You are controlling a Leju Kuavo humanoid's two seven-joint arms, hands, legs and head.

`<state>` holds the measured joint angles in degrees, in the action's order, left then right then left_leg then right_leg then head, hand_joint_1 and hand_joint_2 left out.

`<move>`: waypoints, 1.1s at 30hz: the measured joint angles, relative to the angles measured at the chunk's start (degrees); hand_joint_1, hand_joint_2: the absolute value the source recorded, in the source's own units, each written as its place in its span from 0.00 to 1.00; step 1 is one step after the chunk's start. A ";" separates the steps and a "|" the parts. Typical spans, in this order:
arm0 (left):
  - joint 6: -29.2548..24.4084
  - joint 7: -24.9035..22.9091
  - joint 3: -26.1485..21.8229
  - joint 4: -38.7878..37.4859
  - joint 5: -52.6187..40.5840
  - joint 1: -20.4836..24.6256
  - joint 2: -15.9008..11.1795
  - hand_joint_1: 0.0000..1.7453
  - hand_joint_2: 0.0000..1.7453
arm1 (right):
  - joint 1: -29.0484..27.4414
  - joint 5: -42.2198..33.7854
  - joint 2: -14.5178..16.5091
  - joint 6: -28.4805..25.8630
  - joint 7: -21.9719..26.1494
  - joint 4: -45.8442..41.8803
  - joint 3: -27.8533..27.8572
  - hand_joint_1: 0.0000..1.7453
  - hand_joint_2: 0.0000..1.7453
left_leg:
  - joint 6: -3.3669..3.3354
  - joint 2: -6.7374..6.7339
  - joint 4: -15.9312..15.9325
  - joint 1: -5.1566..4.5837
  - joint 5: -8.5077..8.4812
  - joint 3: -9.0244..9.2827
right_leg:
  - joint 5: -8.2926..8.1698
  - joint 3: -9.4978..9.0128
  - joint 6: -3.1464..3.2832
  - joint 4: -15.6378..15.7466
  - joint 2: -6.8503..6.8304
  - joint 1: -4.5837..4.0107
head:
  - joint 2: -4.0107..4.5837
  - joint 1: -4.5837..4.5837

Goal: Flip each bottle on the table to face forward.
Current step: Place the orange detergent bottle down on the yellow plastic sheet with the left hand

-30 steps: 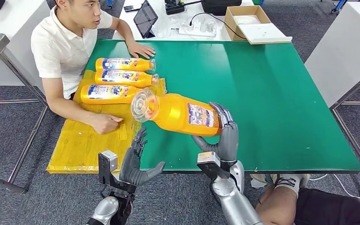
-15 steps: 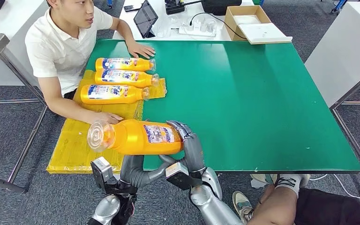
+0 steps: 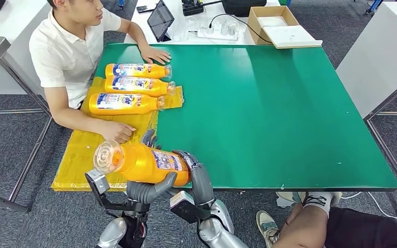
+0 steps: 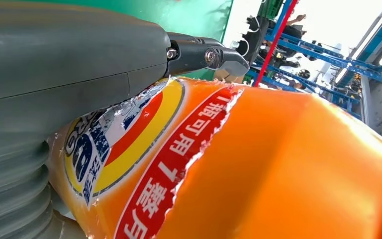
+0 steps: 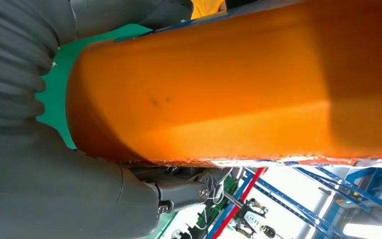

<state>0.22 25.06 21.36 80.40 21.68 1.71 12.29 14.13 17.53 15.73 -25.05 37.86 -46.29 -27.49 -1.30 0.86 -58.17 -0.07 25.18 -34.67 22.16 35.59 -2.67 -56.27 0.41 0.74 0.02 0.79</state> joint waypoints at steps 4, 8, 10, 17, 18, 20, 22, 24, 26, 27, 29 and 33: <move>0.64 -0.10 -0.25 0.10 0.85 -0.25 0.02 0.00 1.00 | 0.00 -0.12 0.03 0.17 -0.01 0.53 -0.24 1.00 1.00 | 0.00 0.00 0.00 0.00 0.00 0.00 | 0.00 0.00 0.00 0.00 0.00 0.00 | 0.00 -0.01; 3.04 -1.21 -0.58 0.25 3.92 -0.27 0.03 0.59 1.00 | 0.08 -0.27 0.28 0.28 0.05 1.16 -0.54 1.00 1.00 | 0.00 -0.01 0.00 0.00 0.00 0.00 | 0.00 0.01 0.00 0.00 0.00 0.00 | 0.00 -0.01; 3.67 -1.97 -0.79 0.24 5.21 -0.22 0.03 0.99 1.00 | 0.26 -0.40 0.61 0.32 0.10 1.59 -0.67 1.00 1.00 | 0.00 -0.02 0.00 0.00 0.00 0.00 | 0.00 0.01 0.00 0.00 0.01 0.00 | 0.00 -0.01; 4.07 -1.51 -1.74 -0.25 7.03 0.23 0.03 1.00 1.00 | 1.02 -2.56 1.52 2.76 0.13 3.77 -1.85 0.00 0.00 | 0.00 -0.02 0.00 0.00 0.00 0.00 | 0.00 0.02 0.00 0.00 0.01 0.00 | 0.00 0.02; 4.19 -1.18 -1.96 -0.25 7.14 0.37 0.03 1.00 1.00 | 1.12 -2.99 1.55 3.67 0.13 4.09 -2.20 0.00 0.00 | 0.00 -0.02 0.00 0.00 0.00 0.00 | 0.00 0.02 0.00 -0.01 0.00 0.00 | -0.01 0.02; 4.51 -0.38 -2.34 -0.15 7.09 0.58 0.03 1.00 1.00 | 1.27 -4.00 1.58 4.98 0.13 4.60 -2.79 0.00 0.00 | 0.00 -0.02 0.00 0.00 -0.01 0.00 | 0.00 0.02 0.00 -0.01 0.00 0.00 | -0.01 0.03; 4.89 0.47 -2.63 0.10 6.66 0.60 0.03 1.00 1.00 | 1.37 -5.33 1.58 6.16 0.03 4.93 -3.16 0.00 0.00 | 0.00 -0.03 0.00 0.00 -0.01 0.00 | 0.00 0.02 0.00 -0.01 0.00 0.00 | 0.00 0.03; 5.39 0.97 -3.05 0.37 6.27 0.58 0.01 1.00 1.00 | 1.45 -7.19 1.58 8.37 -0.17 5.11 -3.38 0.00 0.00 | 0.01 -0.04 0.00 0.00 -0.01 0.00 | 0.00 0.02 0.00 -0.01 0.01 0.00 | 0.00 0.03; 6.02 1.17 -3.53 0.52 6.16 0.55 -0.02 1.00 1.00 | 1.48 -8.84 1.54 10.10 -0.26 5.13 -3.41 0.00 0.00 | 0.01 -0.04 0.00 0.00 -0.01 0.00 | 0.00 0.02 0.00 0.00 0.01 0.00 | 0.00 0.02; 6.31 1.25 -3.71 0.61 6.09 0.55 -0.04 1.00 1.00 | 1.48 -9.40 1.50 10.32 -0.22 5.13 -3.37 0.00 0.00 | 0.00 -0.03 0.00 0.00 -0.01 0.00 | 0.00 0.03 0.00 0.00 0.01 0.00 | 0.00 0.02; 6.60 1.70 -3.87 1.05 5.14 0.59 -0.15 1.00 1.00 | 1.44 -10.67 1.39 9.53 -0.04 5.11 -3.06 0.00 0.00 | 0.00 -0.03 0.00 0.00 -0.01 0.00 | 0.00 0.03 0.00 0.00 0.01 0.00 | 0.00 0.02; 3.88 3.43 -3.90 2.37 -0.86 0.80 -0.69 1.00 1.00 | 0.30 -15.60 1.29 5.81 0.27 3.41 -0.13 0.00 0.00 | 0.00 -0.01 0.00 0.00 -0.01 0.00 | 0.00 0.03 0.00 0.00 0.00 0.00 | 0.00 0.02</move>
<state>4.09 28.49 17.46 82.77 20.82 2.51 11.60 14.43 1.93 17.02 -19.24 38.12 -42.87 -27.62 -1.30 0.85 -58.17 -0.07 25.17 -34.67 22.16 35.61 -2.67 -56.27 0.41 0.75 0.02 0.81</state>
